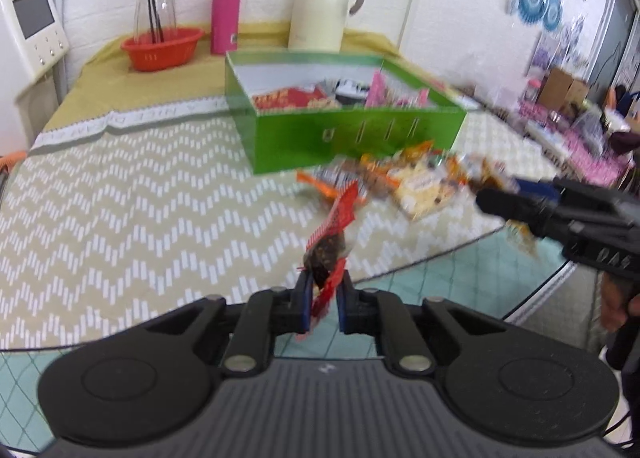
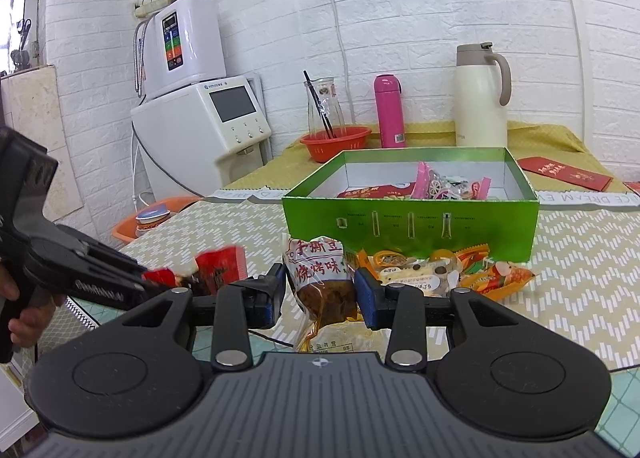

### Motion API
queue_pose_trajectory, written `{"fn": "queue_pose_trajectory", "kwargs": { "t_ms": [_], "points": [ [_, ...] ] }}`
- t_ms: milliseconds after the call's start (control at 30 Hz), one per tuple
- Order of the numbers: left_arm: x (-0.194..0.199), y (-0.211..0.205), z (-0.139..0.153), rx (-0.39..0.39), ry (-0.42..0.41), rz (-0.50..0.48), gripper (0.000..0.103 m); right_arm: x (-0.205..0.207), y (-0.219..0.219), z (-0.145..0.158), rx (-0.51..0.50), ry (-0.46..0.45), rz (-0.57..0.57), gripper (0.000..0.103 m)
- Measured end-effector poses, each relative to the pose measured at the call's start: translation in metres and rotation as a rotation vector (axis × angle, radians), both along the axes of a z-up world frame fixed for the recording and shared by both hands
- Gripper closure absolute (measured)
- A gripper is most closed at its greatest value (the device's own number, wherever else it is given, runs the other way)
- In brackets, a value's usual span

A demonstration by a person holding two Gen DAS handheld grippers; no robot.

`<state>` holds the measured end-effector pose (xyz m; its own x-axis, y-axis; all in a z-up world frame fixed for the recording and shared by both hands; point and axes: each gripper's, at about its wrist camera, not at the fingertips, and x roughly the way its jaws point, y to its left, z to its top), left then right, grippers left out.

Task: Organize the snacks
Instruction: 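Lower the red packet into the green box with the left gripper while the right lowers the pouch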

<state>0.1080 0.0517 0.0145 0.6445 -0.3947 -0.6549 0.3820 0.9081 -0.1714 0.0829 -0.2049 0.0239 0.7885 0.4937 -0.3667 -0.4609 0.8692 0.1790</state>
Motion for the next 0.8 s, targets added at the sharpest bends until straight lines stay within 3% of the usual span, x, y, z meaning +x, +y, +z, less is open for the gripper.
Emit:
{"fn": "queue_pose_trajectory", "kwargs": {
  "t_ms": [367,600,800],
  "points": [
    [0.049,-0.012,0.069,-0.185,-0.189,0.033,0.094,0.044,0.003,0.043,-0.033,-0.151,-0.027,0.037],
    [0.107,-0.029,0.069,-0.208,-0.205,0.077,0.094,0.101,0.008,0.035,-0.061,-0.141,-0.066,0.036],
    [0.15,-0.032,0.047,-0.218,-0.144,0.104,0.094,0.139,0.015,0.015,-0.095,-0.076,-0.066,0.036]
  ]
}}
